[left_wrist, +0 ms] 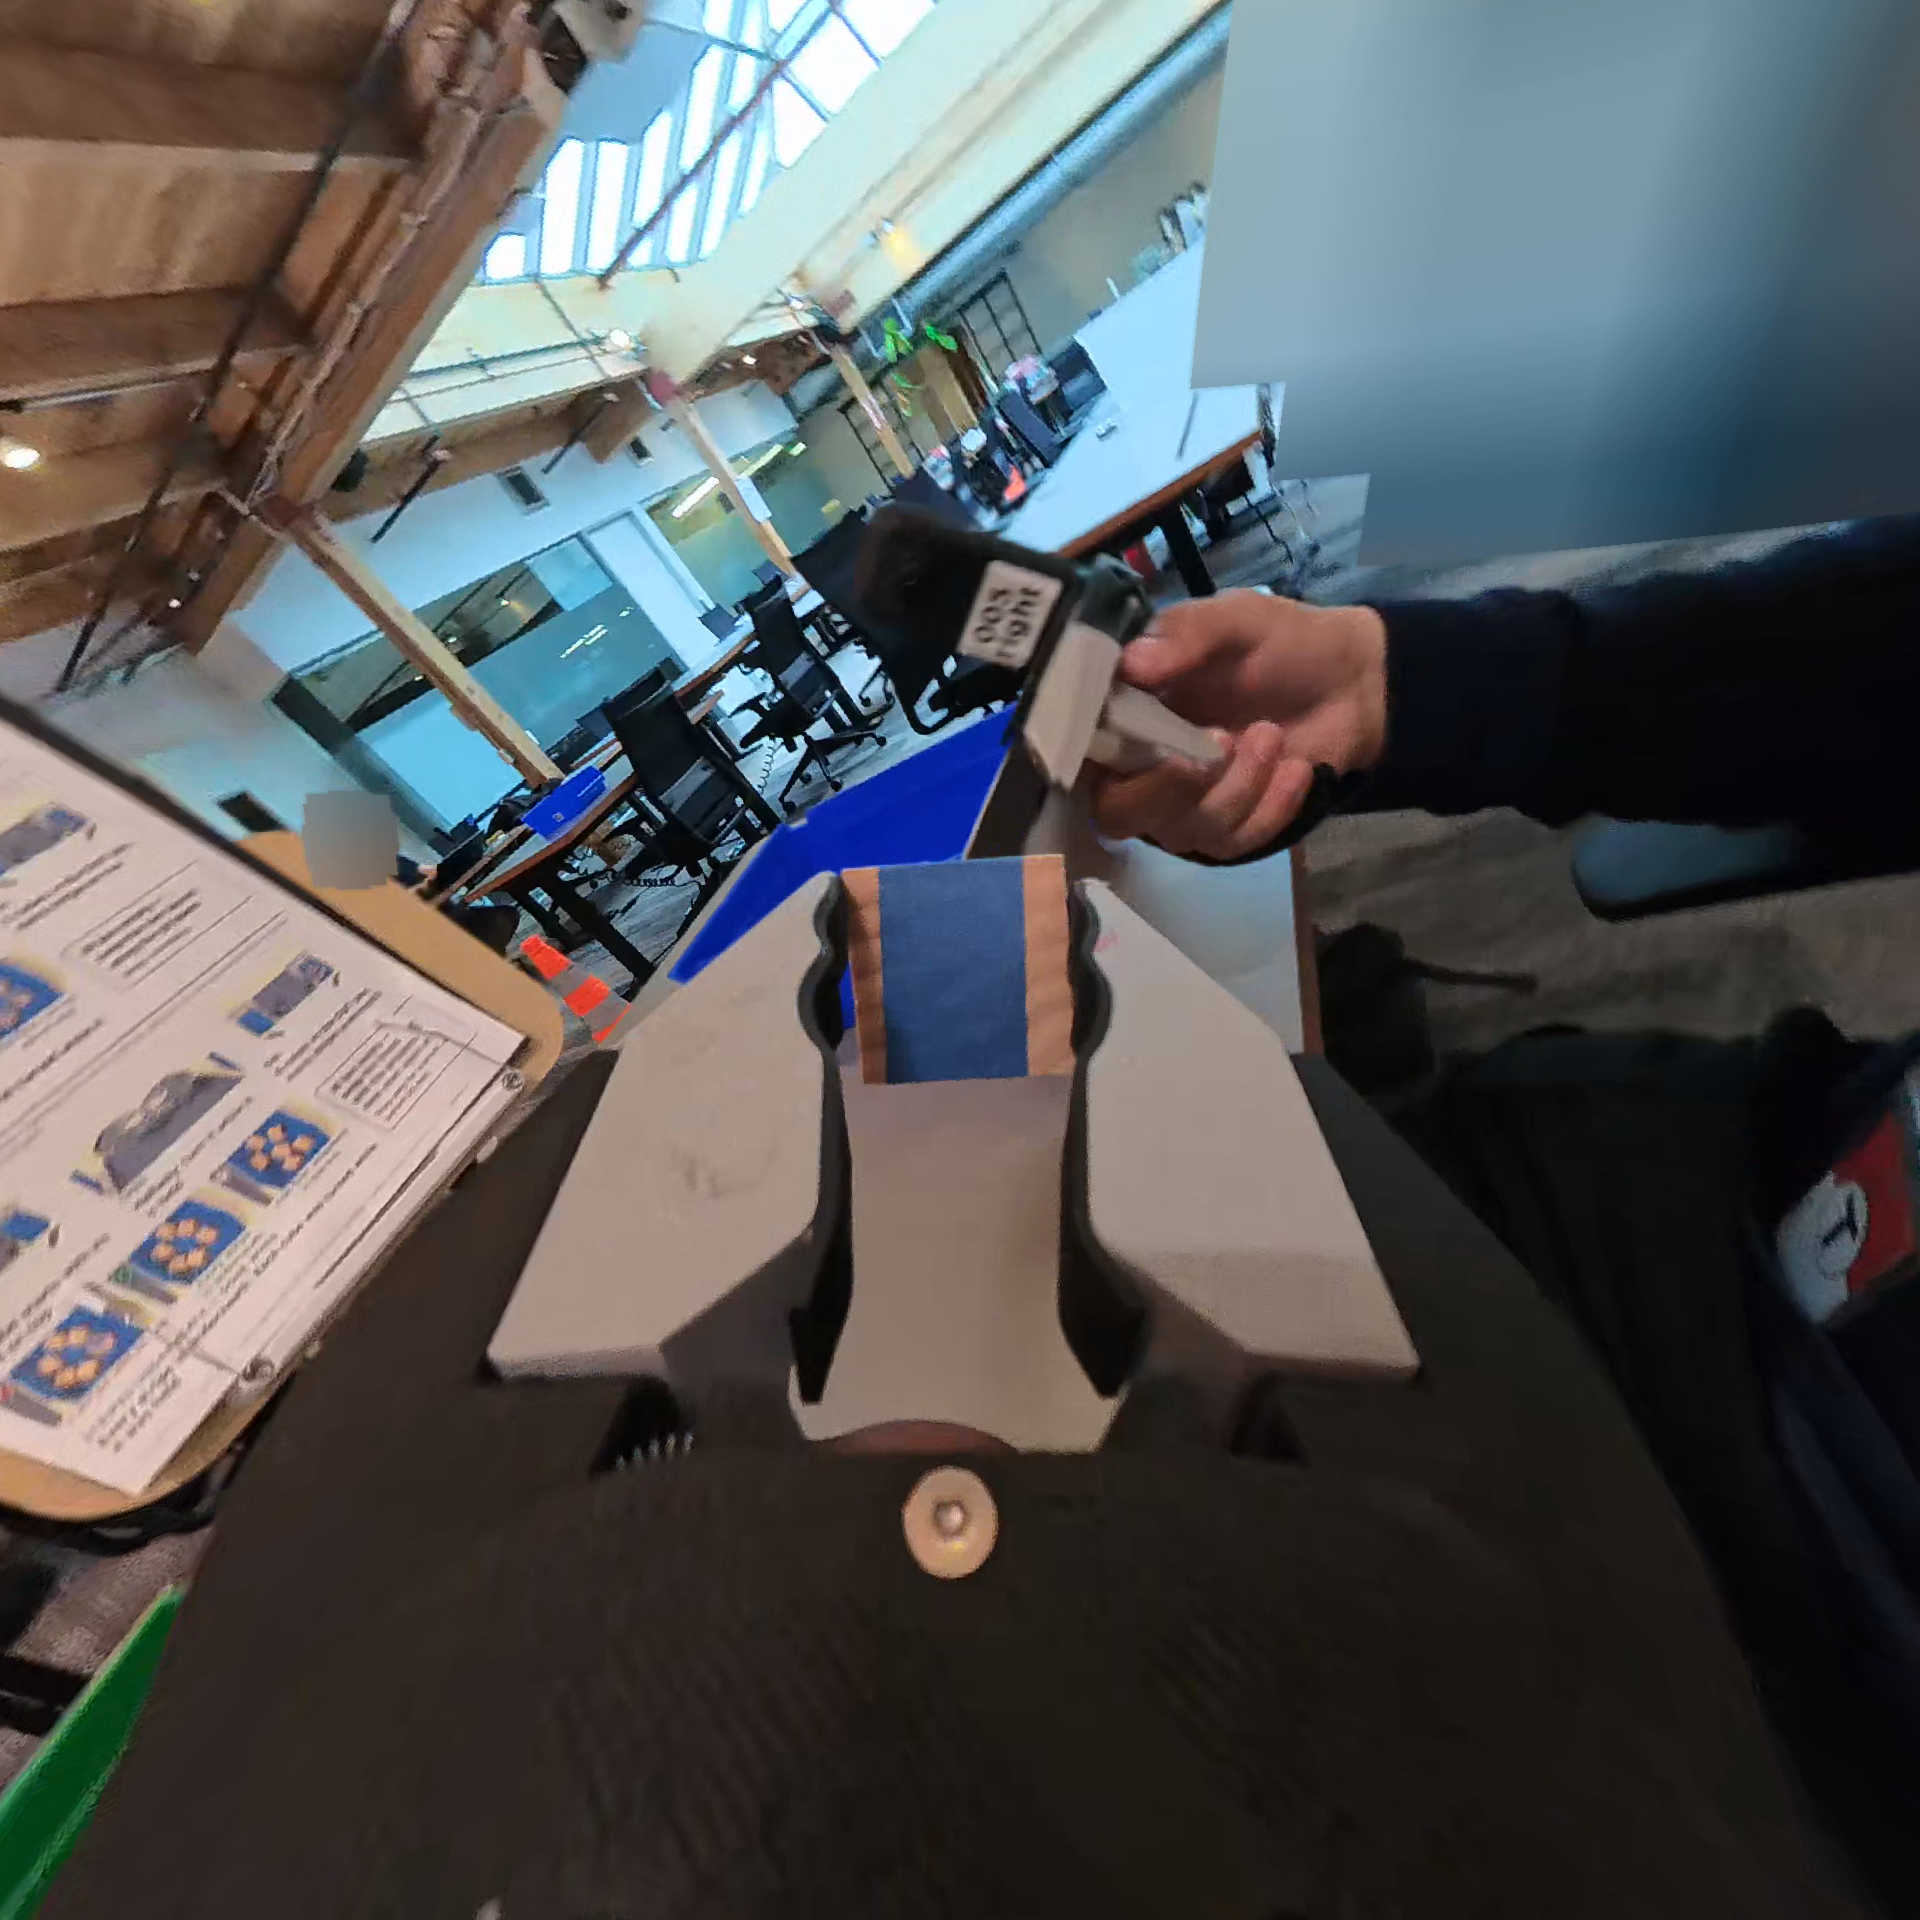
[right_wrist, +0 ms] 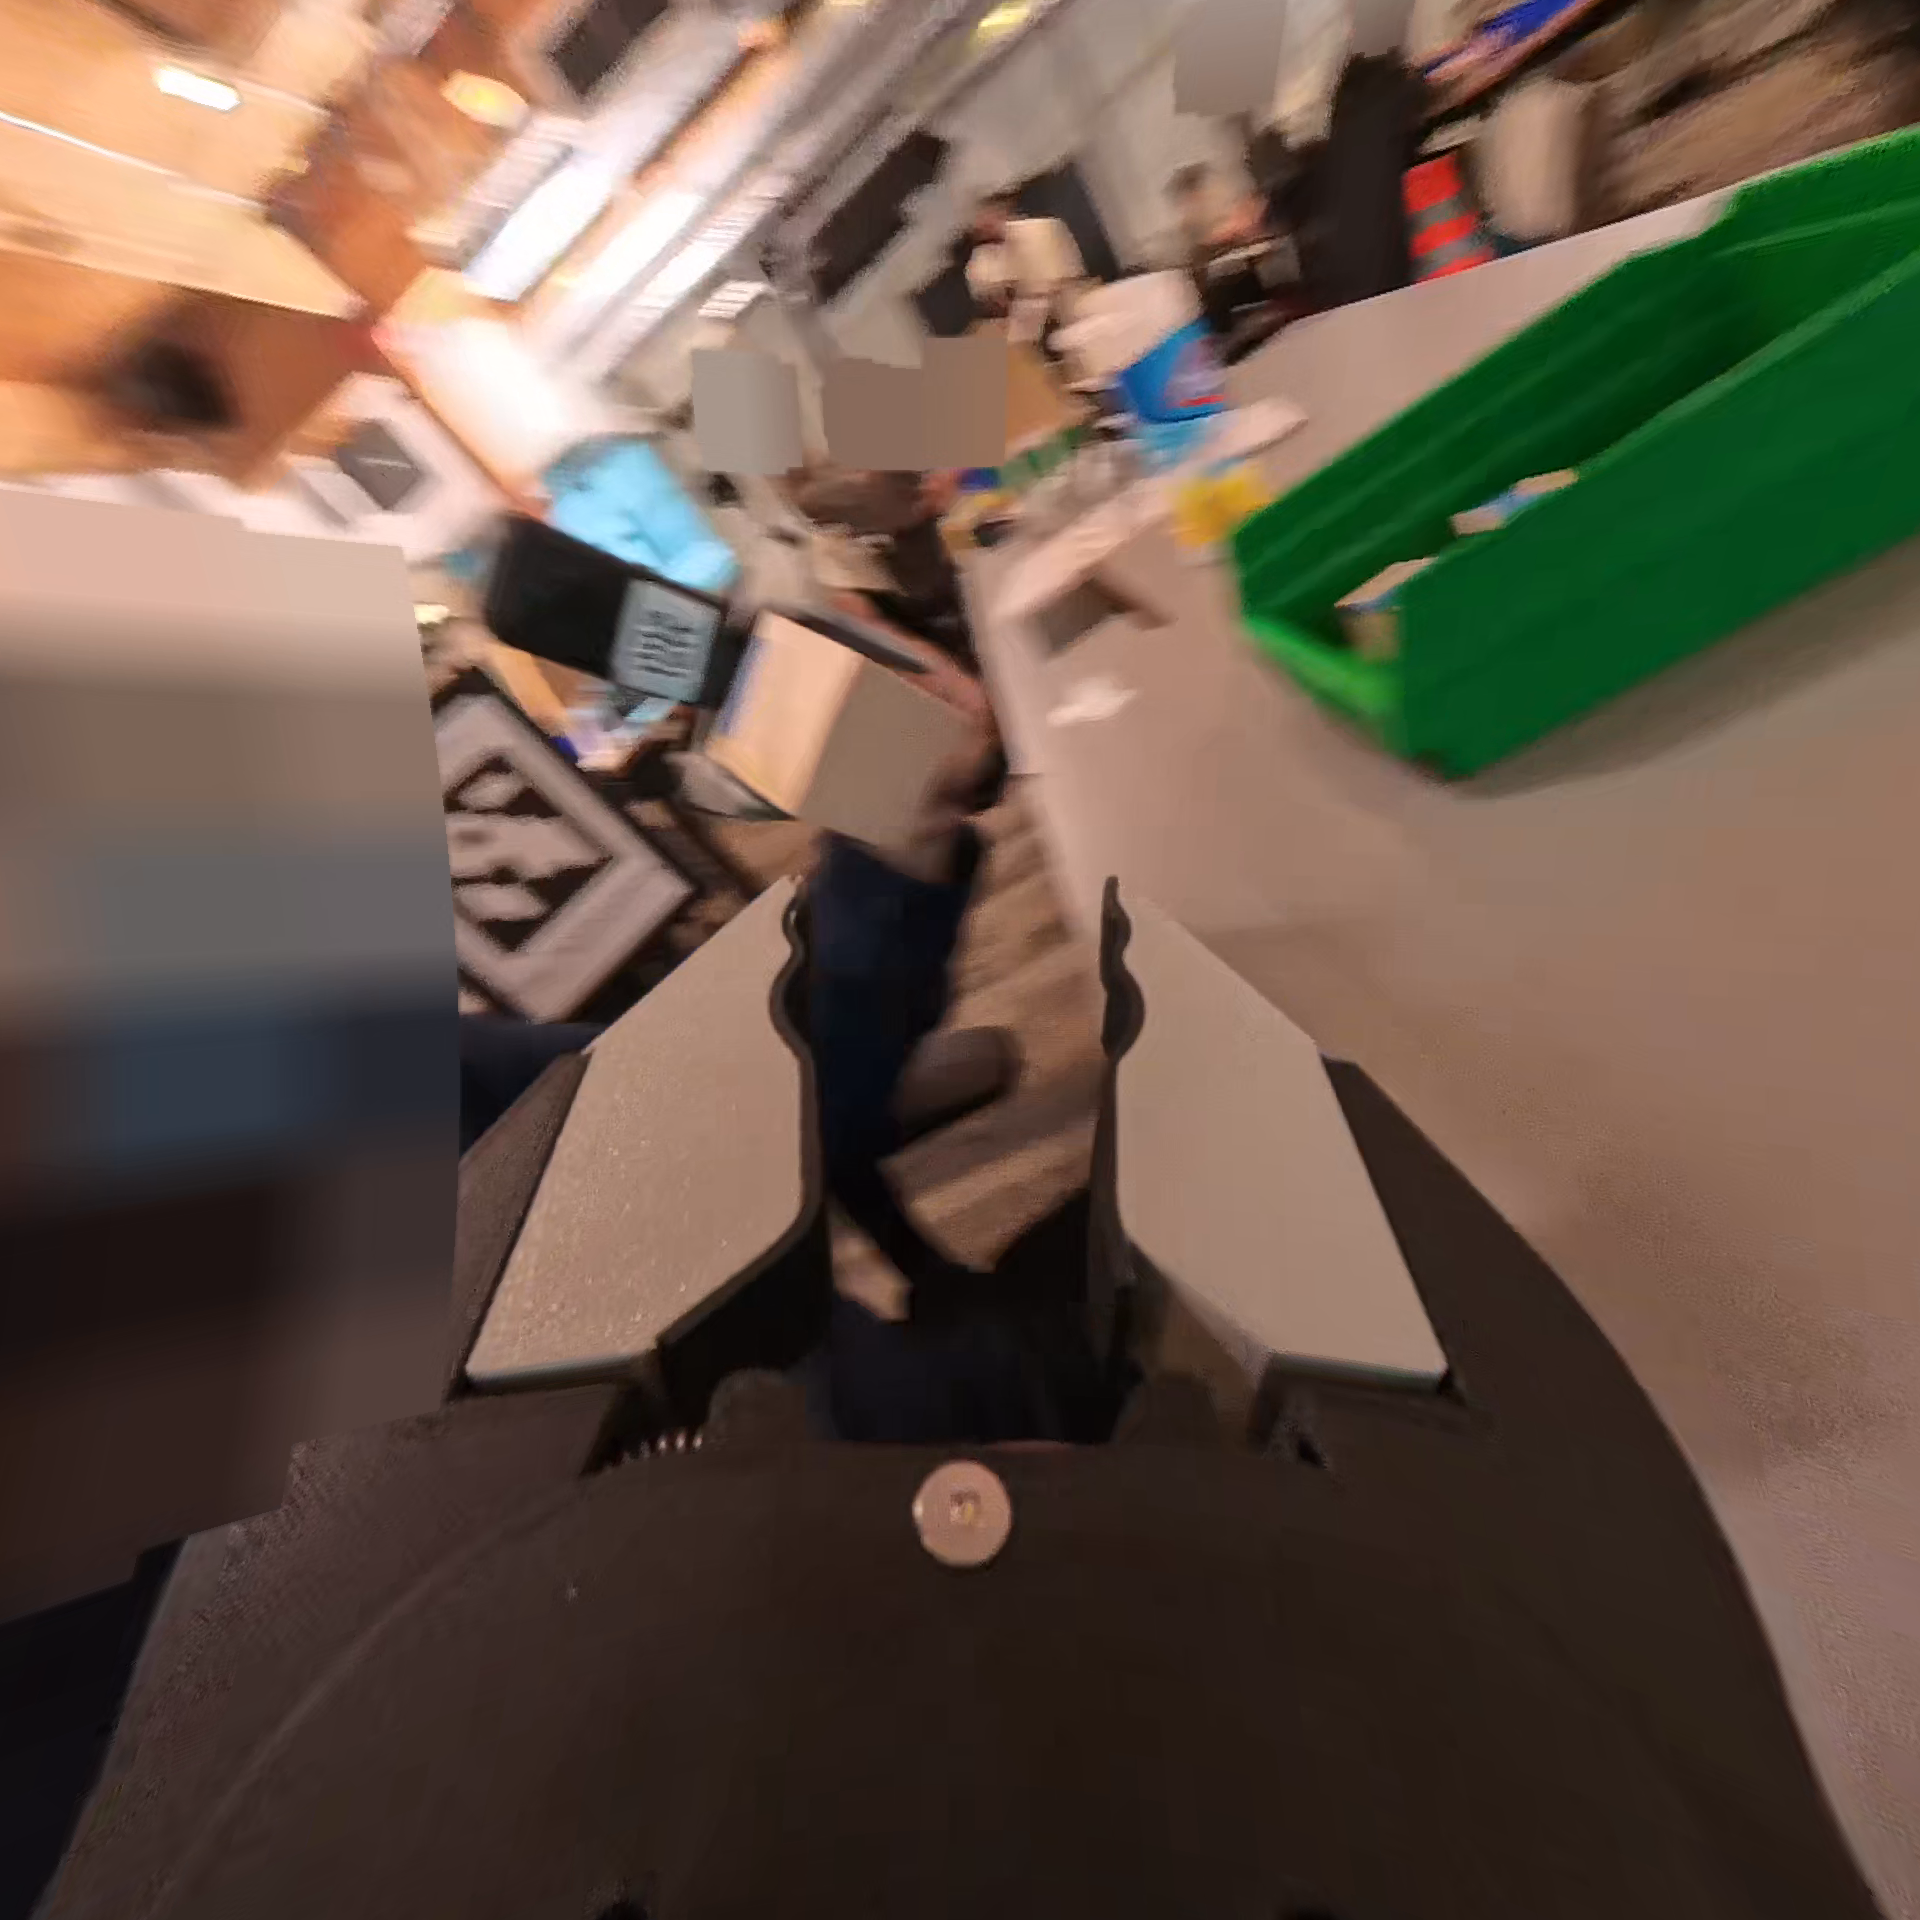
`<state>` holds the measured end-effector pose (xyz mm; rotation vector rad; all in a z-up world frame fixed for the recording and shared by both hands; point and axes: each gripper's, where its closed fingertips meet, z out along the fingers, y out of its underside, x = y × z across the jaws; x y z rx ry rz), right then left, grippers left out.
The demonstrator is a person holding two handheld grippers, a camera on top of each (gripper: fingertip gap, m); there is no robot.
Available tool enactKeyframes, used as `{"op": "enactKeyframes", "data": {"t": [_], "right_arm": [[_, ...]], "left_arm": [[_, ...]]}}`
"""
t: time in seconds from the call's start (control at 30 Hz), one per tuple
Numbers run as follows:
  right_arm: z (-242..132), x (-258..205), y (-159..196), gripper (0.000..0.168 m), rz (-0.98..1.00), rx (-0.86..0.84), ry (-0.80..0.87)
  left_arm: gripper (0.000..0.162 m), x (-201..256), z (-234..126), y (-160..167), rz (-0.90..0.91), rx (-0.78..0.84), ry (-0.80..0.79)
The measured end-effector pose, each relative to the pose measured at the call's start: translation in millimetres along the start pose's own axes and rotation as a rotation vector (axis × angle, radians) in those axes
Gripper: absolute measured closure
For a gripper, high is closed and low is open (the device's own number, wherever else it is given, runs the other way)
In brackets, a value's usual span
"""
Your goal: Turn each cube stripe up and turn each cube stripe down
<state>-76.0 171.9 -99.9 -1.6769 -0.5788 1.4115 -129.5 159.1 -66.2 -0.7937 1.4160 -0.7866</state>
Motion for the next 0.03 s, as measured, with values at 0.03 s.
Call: {"op": "enactKeyframes", "data": {"t": [0.03], "right_arm": [[5.9,-14.5,3.2,0.115,0.051,-0.007,-0.112]], "left_arm": [[0.121,8.1,4.4,-0.2,0.033,-0.014,0.018]]}}
